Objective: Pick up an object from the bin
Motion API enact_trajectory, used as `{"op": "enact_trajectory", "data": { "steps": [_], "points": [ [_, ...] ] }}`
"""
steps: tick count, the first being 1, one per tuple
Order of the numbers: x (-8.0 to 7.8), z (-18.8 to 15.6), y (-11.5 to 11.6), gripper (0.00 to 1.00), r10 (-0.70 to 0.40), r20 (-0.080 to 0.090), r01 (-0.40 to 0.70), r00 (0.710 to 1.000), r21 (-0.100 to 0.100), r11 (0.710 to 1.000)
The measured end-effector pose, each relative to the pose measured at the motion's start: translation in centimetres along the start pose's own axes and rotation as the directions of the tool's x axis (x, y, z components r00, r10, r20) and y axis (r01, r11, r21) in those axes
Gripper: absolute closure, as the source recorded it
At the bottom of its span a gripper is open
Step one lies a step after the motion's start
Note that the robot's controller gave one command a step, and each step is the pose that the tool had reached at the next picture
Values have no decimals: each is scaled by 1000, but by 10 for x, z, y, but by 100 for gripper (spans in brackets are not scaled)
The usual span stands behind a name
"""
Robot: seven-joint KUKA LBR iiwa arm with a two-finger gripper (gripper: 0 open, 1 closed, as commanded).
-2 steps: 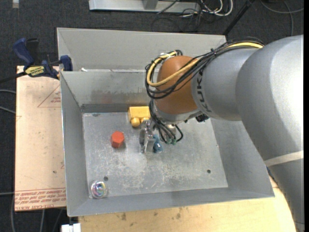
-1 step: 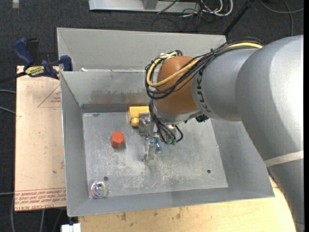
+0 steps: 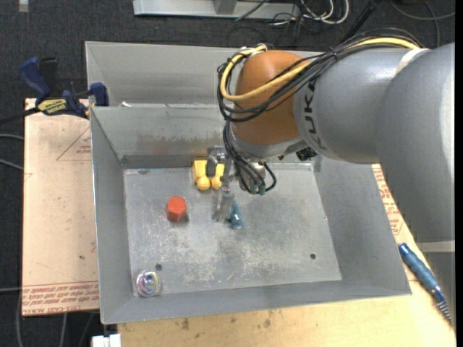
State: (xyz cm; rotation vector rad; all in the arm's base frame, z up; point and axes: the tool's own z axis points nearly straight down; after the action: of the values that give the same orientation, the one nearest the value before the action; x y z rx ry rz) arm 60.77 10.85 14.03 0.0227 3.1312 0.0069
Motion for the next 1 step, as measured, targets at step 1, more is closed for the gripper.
{"op": "enact_trajectory", "data": {
  "steps": [1],
  "points": [
    [0, 24, 35, 0, -164, -9, 164, 986, 1, 987]
  ]
}}
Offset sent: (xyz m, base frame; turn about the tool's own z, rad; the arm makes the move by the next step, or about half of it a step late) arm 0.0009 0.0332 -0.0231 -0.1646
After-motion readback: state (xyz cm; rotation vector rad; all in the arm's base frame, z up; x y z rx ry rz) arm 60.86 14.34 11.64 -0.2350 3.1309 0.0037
